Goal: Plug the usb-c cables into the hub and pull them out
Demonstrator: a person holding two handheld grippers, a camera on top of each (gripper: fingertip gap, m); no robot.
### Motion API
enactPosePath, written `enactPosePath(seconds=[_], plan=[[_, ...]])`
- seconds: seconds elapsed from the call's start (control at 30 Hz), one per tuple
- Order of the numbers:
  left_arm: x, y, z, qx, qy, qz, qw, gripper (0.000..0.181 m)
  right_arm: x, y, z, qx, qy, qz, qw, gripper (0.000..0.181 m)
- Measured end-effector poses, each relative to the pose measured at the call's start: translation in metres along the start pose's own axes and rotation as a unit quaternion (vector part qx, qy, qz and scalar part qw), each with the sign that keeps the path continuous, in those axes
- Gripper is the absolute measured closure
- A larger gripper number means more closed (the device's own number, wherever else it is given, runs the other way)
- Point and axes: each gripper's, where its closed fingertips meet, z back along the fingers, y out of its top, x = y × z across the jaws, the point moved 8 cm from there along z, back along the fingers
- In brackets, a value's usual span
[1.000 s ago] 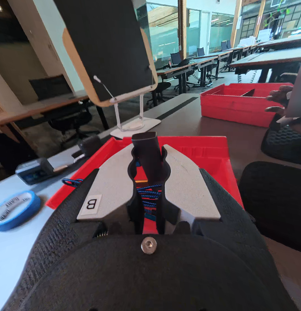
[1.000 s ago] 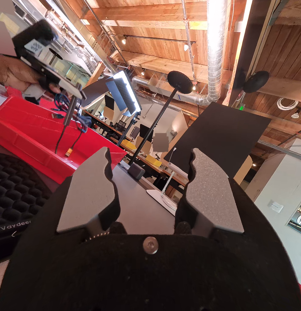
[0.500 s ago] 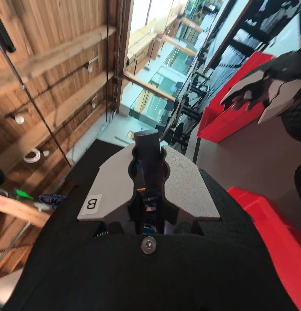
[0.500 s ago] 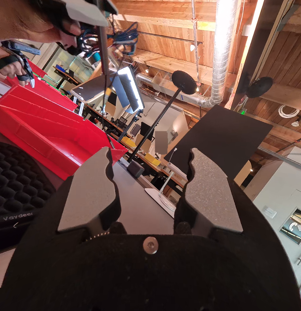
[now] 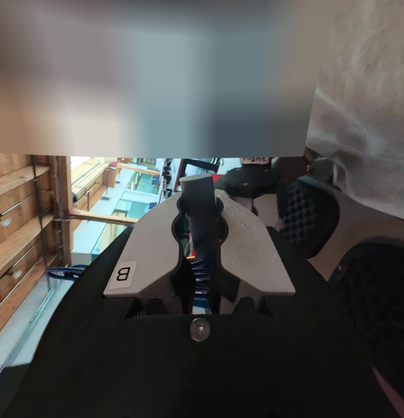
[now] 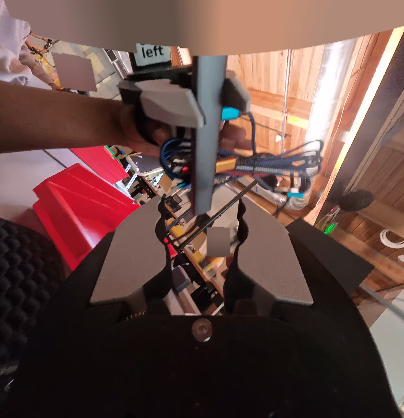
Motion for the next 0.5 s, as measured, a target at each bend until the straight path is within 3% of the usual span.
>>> enactPosePath(seconds=[0.27, 0.37, 0.5], plan=[[0.004, 0.003, 0.001, 0.085, -0.002, 0.031, 0.996, 0.158, -0.002, -0.001, -0.027, -0.043, 0.017, 0.079, 0.996, 0.156], [0.004, -0.001, 0.007, 0.105, 0.010, 0.050, 0.993, 0.158, -0.003, 0.002, -0.028, -0.072, 0.014, 0.060, 0.995, 0.157], [-0.004, -0.011, 0.018, 0.078, 0.107, 0.089, 0.987, 0.157, 0.011, -0.002, -0.032, -0.127, -0.042, 0.070, 0.989, 0.158]])
